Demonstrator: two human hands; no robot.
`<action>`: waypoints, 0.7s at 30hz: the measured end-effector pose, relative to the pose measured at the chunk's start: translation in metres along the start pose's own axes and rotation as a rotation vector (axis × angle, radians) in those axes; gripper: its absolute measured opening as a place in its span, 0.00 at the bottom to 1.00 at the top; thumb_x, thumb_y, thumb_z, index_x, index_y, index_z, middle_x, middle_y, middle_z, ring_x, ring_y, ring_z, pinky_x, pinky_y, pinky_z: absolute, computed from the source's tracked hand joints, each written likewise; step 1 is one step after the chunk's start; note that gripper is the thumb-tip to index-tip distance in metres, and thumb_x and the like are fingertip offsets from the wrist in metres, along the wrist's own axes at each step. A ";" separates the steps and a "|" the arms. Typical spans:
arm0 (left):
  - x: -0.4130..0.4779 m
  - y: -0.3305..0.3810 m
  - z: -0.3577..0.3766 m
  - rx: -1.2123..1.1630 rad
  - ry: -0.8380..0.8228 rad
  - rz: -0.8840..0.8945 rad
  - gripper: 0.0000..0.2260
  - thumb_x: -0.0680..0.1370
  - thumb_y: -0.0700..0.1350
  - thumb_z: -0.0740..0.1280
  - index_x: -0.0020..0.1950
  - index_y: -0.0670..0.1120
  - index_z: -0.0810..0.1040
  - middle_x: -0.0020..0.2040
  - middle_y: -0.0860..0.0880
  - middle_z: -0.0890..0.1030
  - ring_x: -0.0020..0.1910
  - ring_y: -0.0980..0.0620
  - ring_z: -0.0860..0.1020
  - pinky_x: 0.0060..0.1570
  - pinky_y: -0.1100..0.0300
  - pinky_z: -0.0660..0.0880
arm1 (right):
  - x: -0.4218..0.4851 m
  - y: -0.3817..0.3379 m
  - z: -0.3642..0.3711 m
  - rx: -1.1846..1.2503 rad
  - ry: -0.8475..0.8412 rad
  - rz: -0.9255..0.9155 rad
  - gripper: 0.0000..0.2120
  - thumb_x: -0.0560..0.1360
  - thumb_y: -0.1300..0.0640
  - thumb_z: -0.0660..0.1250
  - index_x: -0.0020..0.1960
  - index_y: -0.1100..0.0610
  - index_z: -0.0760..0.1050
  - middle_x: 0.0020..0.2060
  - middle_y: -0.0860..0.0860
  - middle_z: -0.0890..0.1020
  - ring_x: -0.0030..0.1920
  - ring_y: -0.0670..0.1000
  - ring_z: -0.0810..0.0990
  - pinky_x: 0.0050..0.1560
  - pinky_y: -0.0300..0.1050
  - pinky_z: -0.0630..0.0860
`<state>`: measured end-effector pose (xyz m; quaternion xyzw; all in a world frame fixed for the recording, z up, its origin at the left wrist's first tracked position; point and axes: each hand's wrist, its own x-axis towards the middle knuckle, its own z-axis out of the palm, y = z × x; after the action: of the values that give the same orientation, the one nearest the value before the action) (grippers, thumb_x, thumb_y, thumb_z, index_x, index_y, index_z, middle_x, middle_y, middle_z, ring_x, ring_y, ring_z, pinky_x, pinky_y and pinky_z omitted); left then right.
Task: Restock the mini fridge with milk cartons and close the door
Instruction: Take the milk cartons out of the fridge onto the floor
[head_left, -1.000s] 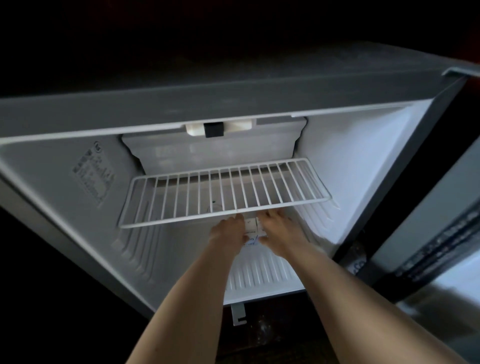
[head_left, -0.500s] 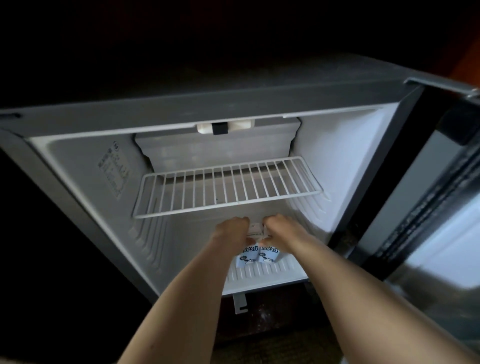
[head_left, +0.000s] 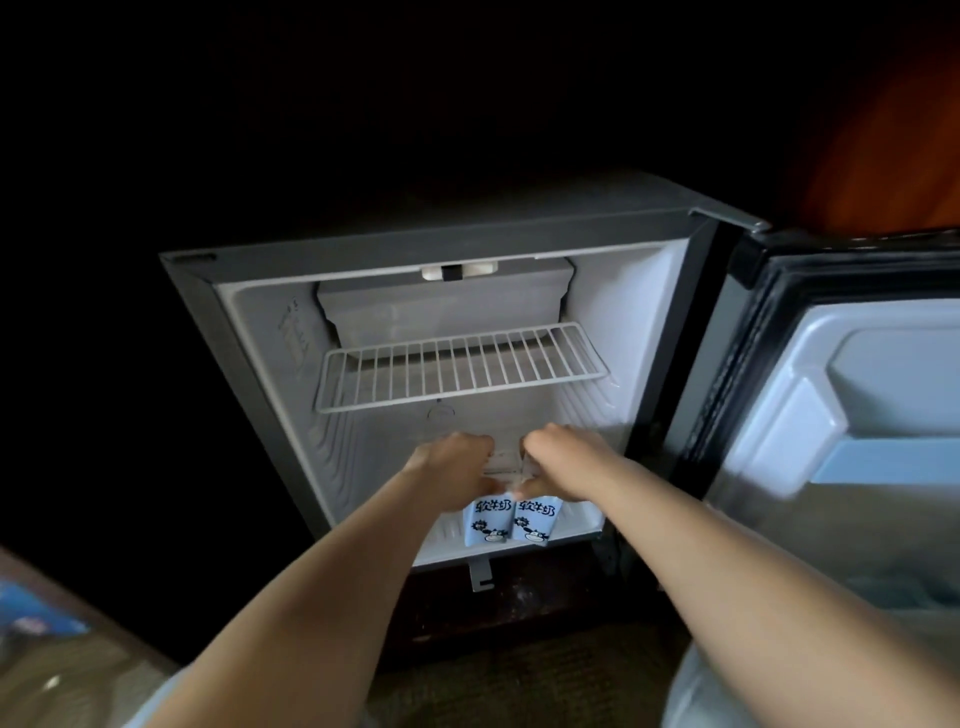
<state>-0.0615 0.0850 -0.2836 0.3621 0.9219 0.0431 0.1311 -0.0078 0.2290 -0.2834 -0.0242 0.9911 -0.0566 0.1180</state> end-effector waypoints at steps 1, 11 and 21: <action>-0.008 0.003 -0.002 -0.007 0.003 0.004 0.15 0.77 0.52 0.65 0.59 0.44 0.72 0.56 0.46 0.79 0.52 0.48 0.78 0.50 0.58 0.74 | -0.009 -0.003 -0.003 0.010 0.013 -0.008 0.18 0.71 0.42 0.69 0.42 0.56 0.69 0.35 0.47 0.72 0.37 0.49 0.73 0.36 0.41 0.68; -0.088 0.041 -0.016 -0.163 0.138 0.052 0.13 0.75 0.52 0.68 0.54 0.46 0.72 0.49 0.48 0.81 0.44 0.49 0.80 0.46 0.53 0.79 | -0.105 -0.024 -0.027 -0.069 0.284 -0.068 0.19 0.71 0.40 0.67 0.52 0.54 0.74 0.39 0.47 0.75 0.38 0.48 0.74 0.35 0.39 0.69; -0.136 0.124 -0.075 -0.007 0.392 0.284 0.16 0.75 0.60 0.63 0.56 0.52 0.70 0.49 0.53 0.79 0.44 0.49 0.79 0.45 0.52 0.76 | -0.221 -0.002 -0.072 0.002 0.637 0.010 0.24 0.67 0.35 0.67 0.54 0.51 0.75 0.46 0.44 0.79 0.46 0.46 0.74 0.36 0.36 0.62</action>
<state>0.0952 0.0848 -0.1609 0.4723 0.8694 0.1336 -0.0568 0.1896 0.2480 -0.1626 -0.0002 0.9783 -0.0619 -0.1979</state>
